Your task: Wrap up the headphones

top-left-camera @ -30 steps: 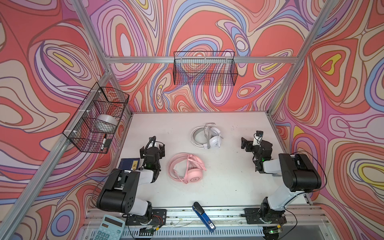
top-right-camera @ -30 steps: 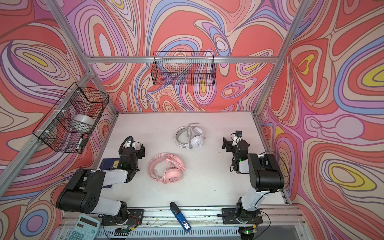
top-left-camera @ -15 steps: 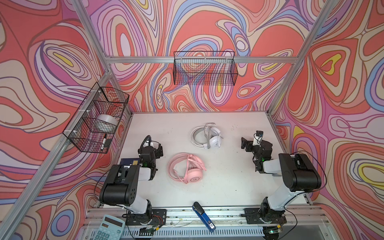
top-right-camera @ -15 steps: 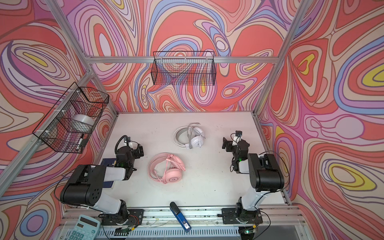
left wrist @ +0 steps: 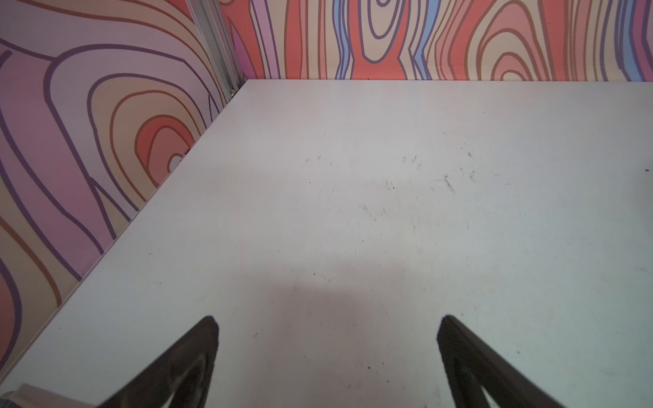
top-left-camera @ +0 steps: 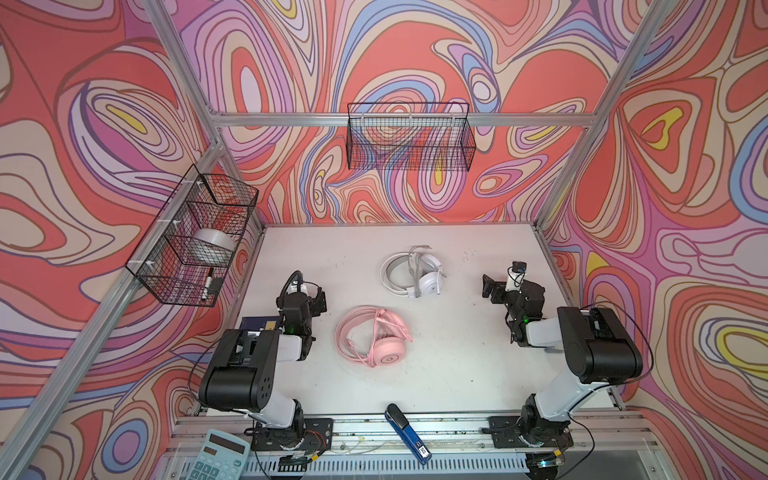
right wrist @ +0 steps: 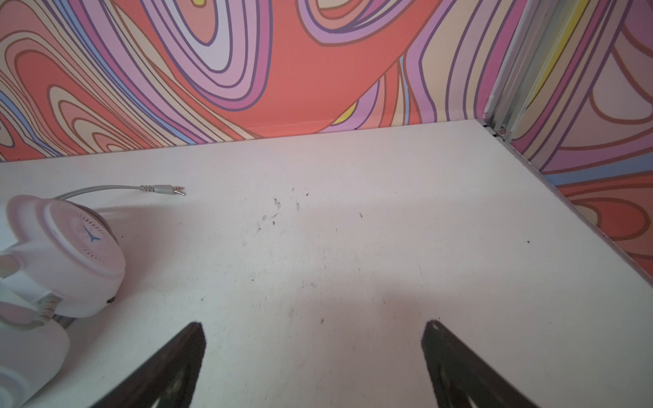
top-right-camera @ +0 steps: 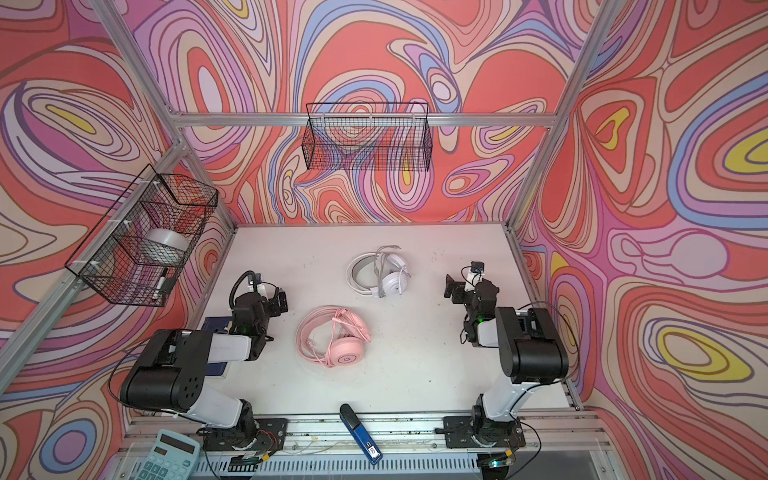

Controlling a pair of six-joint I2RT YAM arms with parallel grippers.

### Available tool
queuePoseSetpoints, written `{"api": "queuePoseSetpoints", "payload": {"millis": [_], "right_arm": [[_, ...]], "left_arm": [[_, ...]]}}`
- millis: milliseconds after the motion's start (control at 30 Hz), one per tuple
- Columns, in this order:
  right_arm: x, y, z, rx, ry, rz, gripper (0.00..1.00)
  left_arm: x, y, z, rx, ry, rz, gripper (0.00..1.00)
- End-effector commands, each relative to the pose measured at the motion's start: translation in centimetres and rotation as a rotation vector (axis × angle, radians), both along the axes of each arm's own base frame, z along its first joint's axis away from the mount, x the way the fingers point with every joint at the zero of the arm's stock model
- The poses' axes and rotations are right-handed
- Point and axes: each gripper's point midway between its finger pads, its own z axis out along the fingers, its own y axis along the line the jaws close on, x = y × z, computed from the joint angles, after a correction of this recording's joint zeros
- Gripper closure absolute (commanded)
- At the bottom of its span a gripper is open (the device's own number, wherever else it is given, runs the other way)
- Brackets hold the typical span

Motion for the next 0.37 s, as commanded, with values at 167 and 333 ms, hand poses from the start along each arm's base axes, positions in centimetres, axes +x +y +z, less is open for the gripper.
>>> {"api": "queuePoseSetpoints", "payload": {"millis": [167,333], "right_arm": [[-0.14,0.29,-0.36,-0.004,0.002,0.012,0.02],[-0.10,0.24,-0.34,-0.005,0.002,0.009,0.02]], "left_arm": [[0.39,-0.05,0.73,-0.008,-0.033,-0.003,0.00],[0.43,-0.05,0.73,-0.013,-0.034,-0.008,0.00]]}}
